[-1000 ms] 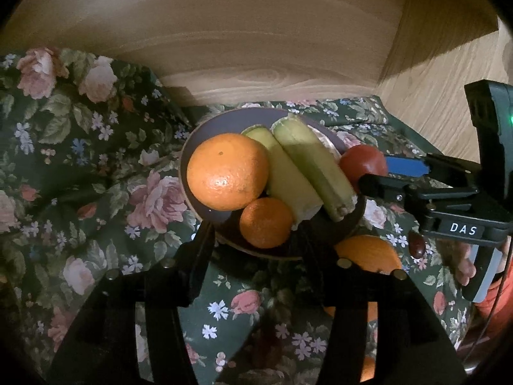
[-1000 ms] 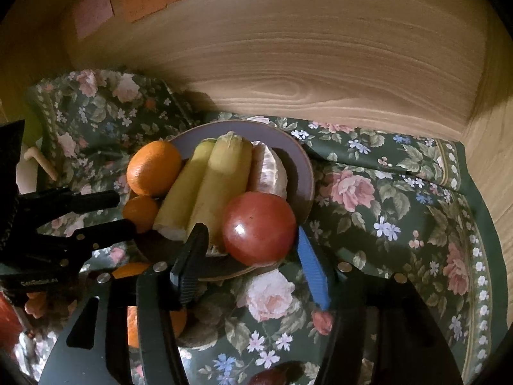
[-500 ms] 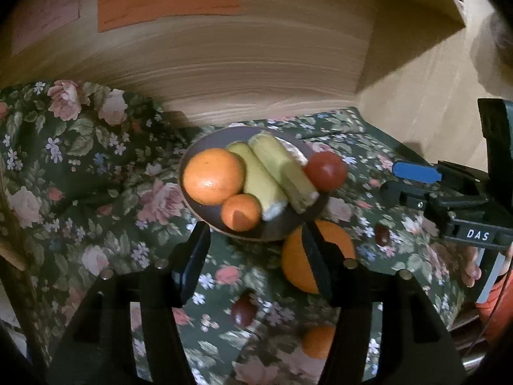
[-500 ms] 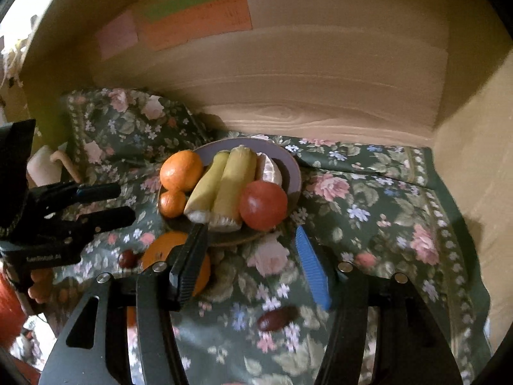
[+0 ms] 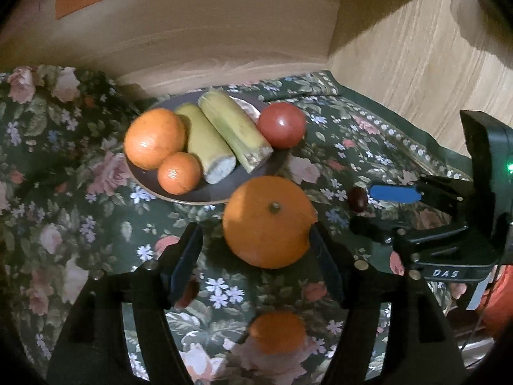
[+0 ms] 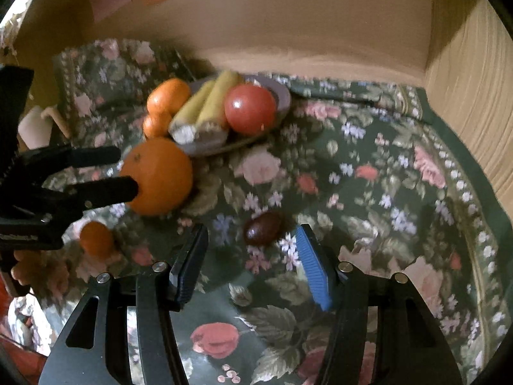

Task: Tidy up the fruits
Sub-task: 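Grasp a large orange with the left tool and lift it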

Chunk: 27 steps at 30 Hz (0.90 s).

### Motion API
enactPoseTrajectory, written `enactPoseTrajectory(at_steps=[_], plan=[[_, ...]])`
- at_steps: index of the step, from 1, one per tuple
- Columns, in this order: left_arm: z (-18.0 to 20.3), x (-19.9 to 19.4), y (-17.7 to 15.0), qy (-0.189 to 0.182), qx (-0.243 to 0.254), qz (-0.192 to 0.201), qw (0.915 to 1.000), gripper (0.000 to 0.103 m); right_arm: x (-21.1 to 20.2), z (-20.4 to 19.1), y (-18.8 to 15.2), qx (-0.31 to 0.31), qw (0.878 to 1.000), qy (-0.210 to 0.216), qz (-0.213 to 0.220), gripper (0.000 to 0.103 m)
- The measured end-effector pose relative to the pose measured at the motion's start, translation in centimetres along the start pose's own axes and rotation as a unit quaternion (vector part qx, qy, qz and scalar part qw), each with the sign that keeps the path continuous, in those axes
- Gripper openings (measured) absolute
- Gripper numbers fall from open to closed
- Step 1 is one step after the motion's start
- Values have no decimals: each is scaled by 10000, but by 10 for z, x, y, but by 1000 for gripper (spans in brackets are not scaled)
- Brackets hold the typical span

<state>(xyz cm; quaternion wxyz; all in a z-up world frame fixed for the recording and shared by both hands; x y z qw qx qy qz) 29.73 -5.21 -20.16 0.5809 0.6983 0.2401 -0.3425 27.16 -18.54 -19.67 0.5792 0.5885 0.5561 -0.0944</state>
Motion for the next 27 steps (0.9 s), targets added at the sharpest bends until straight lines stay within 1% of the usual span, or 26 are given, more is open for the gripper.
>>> enactPoseTrajectory(at_steps=[1, 2, 3, 6, 9, 11, 15, 20, 27], plan=[[2, 2, 0, -30, 20, -39, 10000, 69, 0, -1, 1, -26, 10000, -25, 20, 53], [4, 4, -1, -49, 30, -71, 10000, 69, 1, -1, 1, -55, 10000, -48, 14, 49], [6, 6, -1, -64, 36, -107, 9999, 69, 2, -1, 2, -80, 9999, -71, 7, 43], [10, 13, -1, -84, 73, -189, 9998, 69, 5, 1, 4, -95, 9999, -127, -9, 37], [13, 20, -1, -96, 108, -262, 9996, 69, 7, 5, 6, -75, 9998, -171, -2, 26], [13, 24, 0, -98, 87, -310, 9994, 69, 6, 6, 6, -37, 9999, -140, 13, 23], [13, 28, 1, -165, -15, -383, 9991, 69, 4, 6, 7, 9, 9999, -80, 70, 22], [15, 29, 2, -167, -42, -338, 9993, 69, -1, 2, 11, -36, 9999, -58, 155, 22], [4, 21, 4, -118, -177, -278, 9994, 68, -12, -5, 29, -140, 9992, -1, 378, 22]])
Point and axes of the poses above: each gripper's, at about its wrist camera, not at the fingertips, and x roughly the way its jaws point, z to its right, y to its top, the point moved 7 cm from there along x, roughly the way its jaws point, and after that the axes turned 13 degrees about y, right-handed, at the moved point
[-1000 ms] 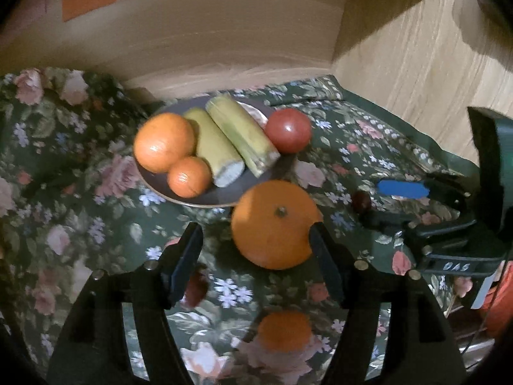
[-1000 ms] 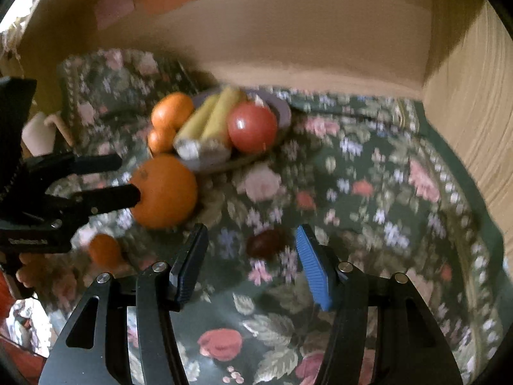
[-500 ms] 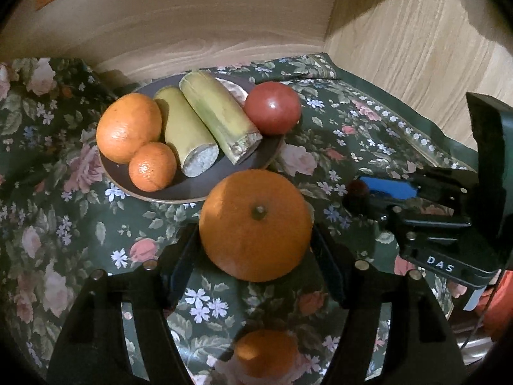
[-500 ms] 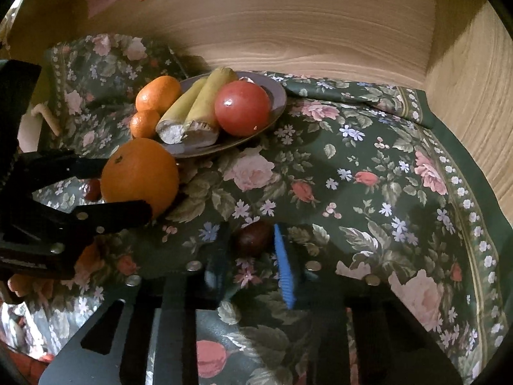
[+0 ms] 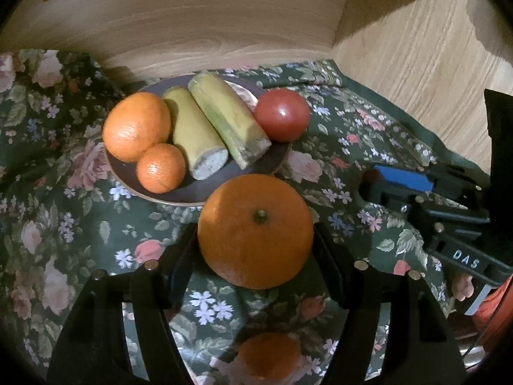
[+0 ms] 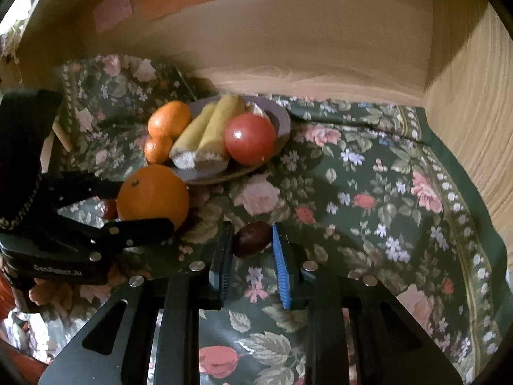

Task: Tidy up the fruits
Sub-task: 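Grasp a large orange with the left tool and lift it, then carry the large orange over the plate with the left tool and release it on top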

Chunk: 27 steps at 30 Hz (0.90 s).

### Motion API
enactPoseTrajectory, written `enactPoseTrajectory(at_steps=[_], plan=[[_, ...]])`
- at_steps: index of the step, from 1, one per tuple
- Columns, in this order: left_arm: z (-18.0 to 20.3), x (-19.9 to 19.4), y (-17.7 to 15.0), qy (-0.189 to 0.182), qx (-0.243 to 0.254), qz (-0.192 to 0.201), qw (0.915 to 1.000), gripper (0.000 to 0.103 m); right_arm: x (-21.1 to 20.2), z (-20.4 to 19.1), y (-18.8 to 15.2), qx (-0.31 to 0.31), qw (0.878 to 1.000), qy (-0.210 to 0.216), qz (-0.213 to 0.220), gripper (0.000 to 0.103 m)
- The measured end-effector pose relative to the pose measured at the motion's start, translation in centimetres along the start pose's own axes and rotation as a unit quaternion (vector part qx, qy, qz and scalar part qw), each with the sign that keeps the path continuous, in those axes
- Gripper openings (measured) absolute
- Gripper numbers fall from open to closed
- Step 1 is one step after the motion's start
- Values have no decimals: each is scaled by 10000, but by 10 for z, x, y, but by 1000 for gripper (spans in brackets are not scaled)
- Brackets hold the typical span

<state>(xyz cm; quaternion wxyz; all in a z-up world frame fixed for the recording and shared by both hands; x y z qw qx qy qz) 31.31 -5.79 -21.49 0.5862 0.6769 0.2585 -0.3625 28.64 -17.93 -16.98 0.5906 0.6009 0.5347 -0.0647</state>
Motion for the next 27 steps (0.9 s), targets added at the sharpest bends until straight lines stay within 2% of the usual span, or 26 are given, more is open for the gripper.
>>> enactPoseTrajectory(at_steps=[7, 13, 21, 27], plan=[[-24, -29, 16, 116, -175, 367, 9991, 68, -4, -7, 33, -265, 9993, 11, 244, 22], [-57, -53, 42, 405, -378, 743, 9957, 68, -6, -13, 65, -433, 9974, 64, 576, 22], [-92, -55, 82, 583, -635, 945, 9918, 68, 2, -15, 98, -618, 9954, 124, 724, 22], [-97, -39, 108, 667, -641, 950, 9912, 68, 20, -10, 116, -639, 9954, 146, 695, 22]])
Point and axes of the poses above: each gripper's, at about its wrist camera, not at the fingertips, and x roughly the way its jaws point, z to its right, y to its top, the point moved 7 cm from there along x, roughly the way its jaws point, and after that the axes turned 13 degrees about y, right-handed, at the moved point
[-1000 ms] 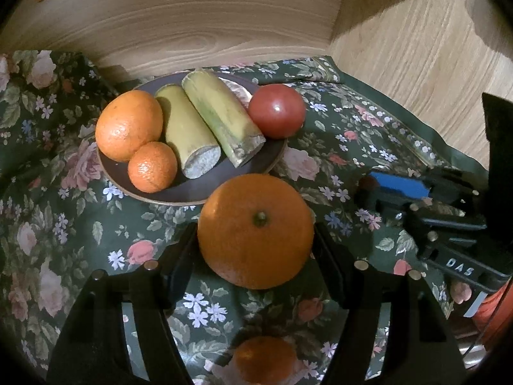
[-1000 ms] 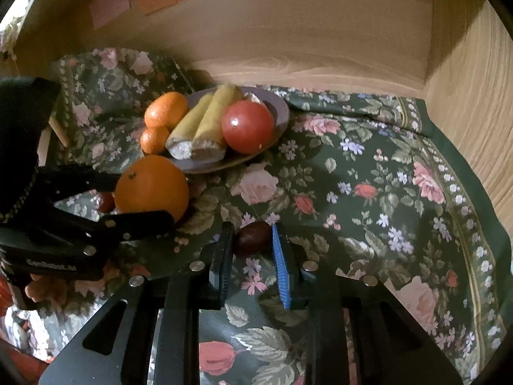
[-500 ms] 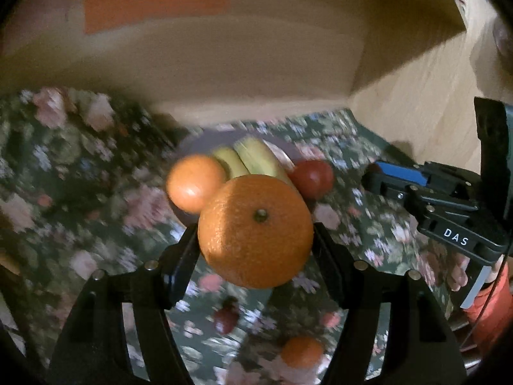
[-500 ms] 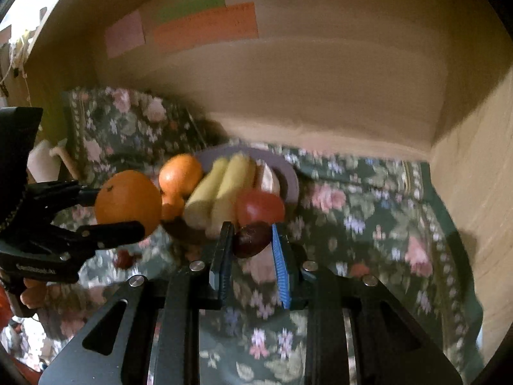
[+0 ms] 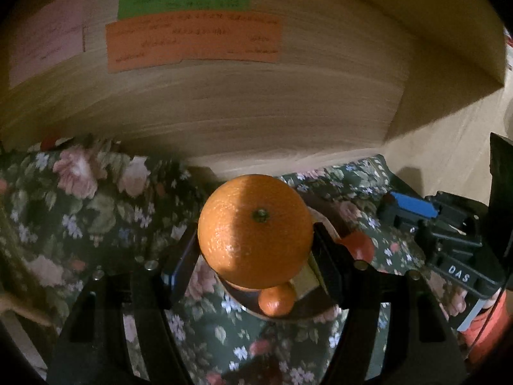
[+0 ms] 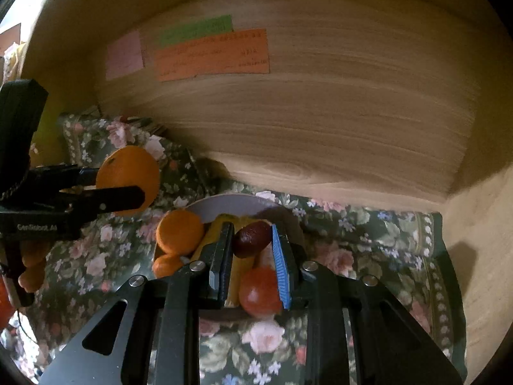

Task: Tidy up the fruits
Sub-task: 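Carry the large orange over the plate with the left tool and release it on top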

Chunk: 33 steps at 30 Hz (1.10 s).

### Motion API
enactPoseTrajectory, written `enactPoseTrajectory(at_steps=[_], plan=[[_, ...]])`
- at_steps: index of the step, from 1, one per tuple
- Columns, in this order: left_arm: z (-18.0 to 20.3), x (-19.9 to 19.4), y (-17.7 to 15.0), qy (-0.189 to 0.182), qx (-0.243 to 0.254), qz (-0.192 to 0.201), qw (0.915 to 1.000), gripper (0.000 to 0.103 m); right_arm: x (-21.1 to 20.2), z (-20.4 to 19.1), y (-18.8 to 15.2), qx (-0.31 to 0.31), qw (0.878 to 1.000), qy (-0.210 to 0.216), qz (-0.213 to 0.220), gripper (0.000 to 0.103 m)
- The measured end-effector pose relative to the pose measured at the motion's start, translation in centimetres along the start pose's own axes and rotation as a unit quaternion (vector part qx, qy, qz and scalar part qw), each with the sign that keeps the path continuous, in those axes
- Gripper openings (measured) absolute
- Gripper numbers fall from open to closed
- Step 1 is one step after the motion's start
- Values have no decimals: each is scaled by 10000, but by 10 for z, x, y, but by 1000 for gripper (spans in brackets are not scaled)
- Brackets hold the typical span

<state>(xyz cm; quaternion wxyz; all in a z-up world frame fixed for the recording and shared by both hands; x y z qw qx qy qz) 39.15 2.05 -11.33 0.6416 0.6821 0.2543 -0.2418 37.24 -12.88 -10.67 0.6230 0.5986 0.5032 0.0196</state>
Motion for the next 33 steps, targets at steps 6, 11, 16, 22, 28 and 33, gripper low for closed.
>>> enactPoseTrajectory(at_steps=[6, 11, 16, 22, 28, 33], plan=[[6, 37, 11, 40, 53, -186, 9998, 69, 22, 9, 3, 104, 9998, 54, -146, 22], [12, 75, 12, 99, 53, -458, 9989, 68, 39, 19, 1, 171, 9994, 19, -296, 22], [16, 97, 7, 115, 66, -658, 9977, 69, 52, 24, -6, 210, 9987, 47, -462, 22], [19, 111, 5, 84, 58, -801, 9967, 69, 61, 27, -16, 236, 9976, 109, -641, 22], [17, 117, 7, 29, -78, -851, 9963, 69, 72, 28, -25, 331, 9961, 190, -793, 22], [14, 124, 2, 63, -68, -991, 9950, 69, 71, 29, -25, 342, 9961, 195, -796, 22]])
Point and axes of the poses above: each gripper's, at about its wrist camera, not at the fingertips, and x roughly the way its jaws point, z to its right, y to its top, the point moved 7 cm from there along x, roughly the way its jaws point, and after that the axes turned 13 degrees about y, right-handed, at the moved point
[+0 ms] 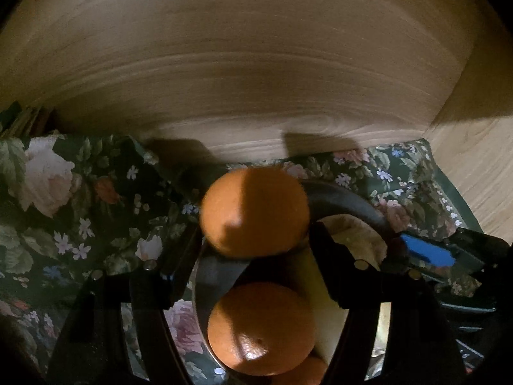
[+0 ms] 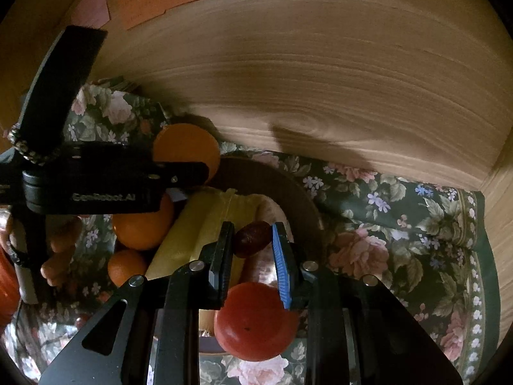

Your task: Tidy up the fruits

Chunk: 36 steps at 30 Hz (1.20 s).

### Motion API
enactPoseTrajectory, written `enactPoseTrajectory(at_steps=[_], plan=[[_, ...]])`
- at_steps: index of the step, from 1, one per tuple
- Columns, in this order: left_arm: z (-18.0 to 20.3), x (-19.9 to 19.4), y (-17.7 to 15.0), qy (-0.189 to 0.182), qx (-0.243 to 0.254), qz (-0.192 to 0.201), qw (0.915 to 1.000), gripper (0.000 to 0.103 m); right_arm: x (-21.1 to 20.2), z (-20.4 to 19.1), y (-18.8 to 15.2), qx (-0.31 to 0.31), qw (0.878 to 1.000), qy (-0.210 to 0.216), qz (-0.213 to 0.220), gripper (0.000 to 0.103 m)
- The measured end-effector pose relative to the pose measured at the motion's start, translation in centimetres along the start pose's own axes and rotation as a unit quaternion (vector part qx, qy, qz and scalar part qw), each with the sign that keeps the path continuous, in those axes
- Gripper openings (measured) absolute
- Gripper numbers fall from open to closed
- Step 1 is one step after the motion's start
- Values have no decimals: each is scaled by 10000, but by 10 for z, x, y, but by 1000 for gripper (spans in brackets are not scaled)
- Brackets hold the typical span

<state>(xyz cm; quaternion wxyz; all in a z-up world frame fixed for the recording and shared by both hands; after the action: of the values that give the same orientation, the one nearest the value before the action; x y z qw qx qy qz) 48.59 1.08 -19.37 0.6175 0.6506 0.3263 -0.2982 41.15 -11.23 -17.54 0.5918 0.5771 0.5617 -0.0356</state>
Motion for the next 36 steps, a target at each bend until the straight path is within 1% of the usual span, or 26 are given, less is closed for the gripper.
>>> enactPoseTrajectory(at_steps=[2, 5, 6, 11, 18, 24, 26, 29, 31, 36], plan=[[2, -3, -1, -50, 53, 54, 10000, 69, 0, 1, 0, 6, 10000, -22, -5, 25], [7, -16, 0, -37, 194, 248, 9995, 69, 0, 0, 0, 23, 10000, -11, 21, 39], [7, -20, 1, -8, 228, 326, 9992, 69, 0, 0, 0, 16, 10000, -23, 30, 40], [1, -50, 1, 86, 302, 746, 9967, 69, -8, -2, 2, 8, 9999, -24, 102, 40], [-24, -94, -14, 24, 96, 1016, 9948, 69, -38, -14, 4, -52, 9992, -121, 390, 40], [-38, -132, -40, 23, -11, 1214, 9926, 69, -79, -38, -3, -209, 9968, -268, 729, 40], [-41, -143, -51, 4, -15, 1265, 9920, 69, -91, -49, -9, -291, 9958, -303, 814, 43], [-43, -157, -70, -34, 14, 1302, 9915, 69, -102, -67, -20, -391, 9947, -329, 892, 47], [-42, -164, -85, -39, 63, 1308, 9914, 69, -107, -79, -31, -448, 9943, -318, 909, 48], [-40, -177, -121, -66, 209, 1277, 9916, 69, -106, -108, -59, -445, 9954, -75, 842, 48]])
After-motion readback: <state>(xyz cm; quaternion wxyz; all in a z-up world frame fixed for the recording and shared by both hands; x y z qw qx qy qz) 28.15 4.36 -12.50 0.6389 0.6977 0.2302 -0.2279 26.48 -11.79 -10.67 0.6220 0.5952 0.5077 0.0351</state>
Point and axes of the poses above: each gripper's, at about its wrist camera, not at the fingertips, and x roughly the way its jaws point, z to its right, y to its top, the point moved 7 cm from there along x, roughly the way its jaws point, and after that the axes turned 13 degrees about y, right-handed, at the moved point
